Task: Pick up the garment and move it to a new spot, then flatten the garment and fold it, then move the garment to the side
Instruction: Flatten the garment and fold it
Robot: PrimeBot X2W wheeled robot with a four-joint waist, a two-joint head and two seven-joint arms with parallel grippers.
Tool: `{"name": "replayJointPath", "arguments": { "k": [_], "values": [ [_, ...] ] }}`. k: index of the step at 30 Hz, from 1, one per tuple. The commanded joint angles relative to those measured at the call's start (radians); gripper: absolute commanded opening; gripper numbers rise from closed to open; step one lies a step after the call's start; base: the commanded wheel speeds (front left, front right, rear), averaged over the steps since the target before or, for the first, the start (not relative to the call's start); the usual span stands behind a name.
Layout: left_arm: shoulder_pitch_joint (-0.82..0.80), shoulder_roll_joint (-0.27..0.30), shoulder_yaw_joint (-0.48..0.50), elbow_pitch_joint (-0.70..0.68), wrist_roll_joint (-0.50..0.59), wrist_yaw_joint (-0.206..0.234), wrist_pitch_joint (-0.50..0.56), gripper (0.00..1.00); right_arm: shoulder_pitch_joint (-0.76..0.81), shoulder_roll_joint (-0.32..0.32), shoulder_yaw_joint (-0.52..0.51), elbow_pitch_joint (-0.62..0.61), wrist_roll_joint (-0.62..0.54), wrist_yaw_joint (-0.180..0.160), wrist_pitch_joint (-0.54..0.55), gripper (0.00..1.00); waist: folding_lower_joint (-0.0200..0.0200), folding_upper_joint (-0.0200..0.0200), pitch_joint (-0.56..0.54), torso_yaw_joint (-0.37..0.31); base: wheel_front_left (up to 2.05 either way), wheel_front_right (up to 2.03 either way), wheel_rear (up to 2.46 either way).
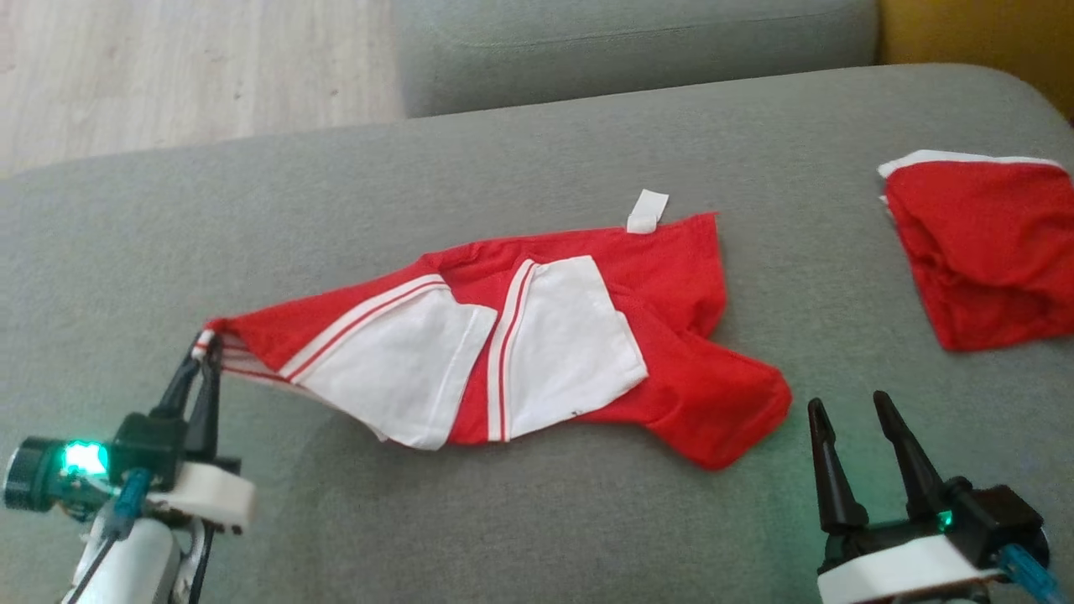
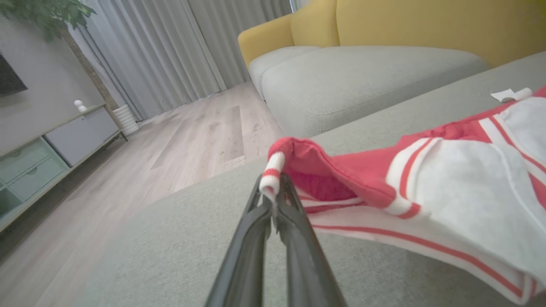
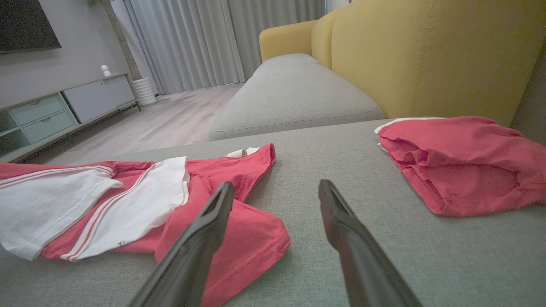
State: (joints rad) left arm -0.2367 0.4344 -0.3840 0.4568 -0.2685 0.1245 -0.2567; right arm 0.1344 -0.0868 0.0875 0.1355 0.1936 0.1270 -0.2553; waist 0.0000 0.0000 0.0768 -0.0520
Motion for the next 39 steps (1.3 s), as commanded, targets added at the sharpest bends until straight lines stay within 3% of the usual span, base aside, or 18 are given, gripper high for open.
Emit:
{"name": "replayJointPath", "arguments": {
  "k": [1,2,4,5,9,13,15,18,21,28,32,39],
  "values": [
    [-0.052,0.047,0.060,-0.036,-0.001,0.013,-0.005,0.00,-0.027,-0.020,0.023,-0.032,0.001,0.004,-0.006,1.00,0.0000,0.0000,0.010,0.015,0.00,0.00,0.00],
    [-0.059,0.047,0.066,-0.048,0.001,0.021,-0.005,0.00,-0.030,-0.022,0.025,-0.033,0.001,0.004,-0.006,1.00,0.0000,0.0000,0.013,0.023,0.00,0.00,0.00],
    [-0.086,0.038,0.074,-0.055,0.002,0.030,-0.005,0.91,-0.041,-0.026,0.038,-0.029,0.002,0.004,-0.006,1.00,0.0000,0.0000,0.019,0.036,0.00,0.00,0.00],
    [-0.095,0.032,0.076,-0.050,0.002,0.034,-0.005,1.00,-0.046,-0.026,0.042,-0.028,0.002,0.004,-0.006,1.00,0.0000,0.0000,0.021,0.038,0.00,0.00,0.00],
    [-0.109,0.001,0.086,-0.022,-0.014,0.053,-0.005,1.00,-0.056,-0.027,0.050,-0.025,0.003,0.004,-0.006,1.00,0.0000,0.0000,0.023,0.039,0.00,0.00,0.00],
    [-0.070,-0.033,0.111,-0.015,-0.029,0.117,-0.004,1.00,-0.051,-0.029,0.048,-0.025,0.005,0.004,-0.006,1.00,0.0000,0.0000,0.019,0.039,0.00,0.00,0.00],
    [-0.037,-0.054,0.093,-0.067,-0.006,0.141,-0.004,1.00,-0.045,-0.028,0.044,-0.025,0.005,0.004,-0.006,1.00,0.0000,0.0000,0.016,0.041,0.00,0.00,0.00],
    [0.019,-0.074,0.016,-0.140,0.060,0.141,-0.005,1.00,-0.042,-0.025,0.040,-0.025,0.006,0.004,-0.006,1.00,0.0000,0.0000,0.021,0.044,0.00,0.00,0.00],
    [0.059,-0.112,-0.042,-0.138,0.075,0.125,-0.005,1.00,-0.051,-0.023,0.044,-0.025,0.007,0.004,-0.006,1.00,0.0000,0.0000,0.031,0.044,0.00,0.00,0.00],
    [0.118,-0.270,0.006,-0.053,-0.121,0.026,-0.005,1.00,-0.068,-0.030,0.052,-0.026,0.010,0.004,-0.006,1.00,0.0000,0.0000,0.043,0.029,0.00,0.00,0.00],
    [0.120,-0.305,0.018,0.015,-0.173,-0.028,-0.005,1.00,-0.066,-0.039,0.048,-0.024,0.009,0.004,-0.006,1.00,0.0000,0.0000,0.042,0.020,0.00,0.00,0.00],
    [0.114,-0.338,0.036,0.100,-0.243,-0.074,-0.005,1.00,-0.066,-0.039,0.049,-0.024,0.006,0.004,-0.006,1.00,0.0000,0.0000,0.040,0.009,0.00,0.00,0.00]
  ]
}}
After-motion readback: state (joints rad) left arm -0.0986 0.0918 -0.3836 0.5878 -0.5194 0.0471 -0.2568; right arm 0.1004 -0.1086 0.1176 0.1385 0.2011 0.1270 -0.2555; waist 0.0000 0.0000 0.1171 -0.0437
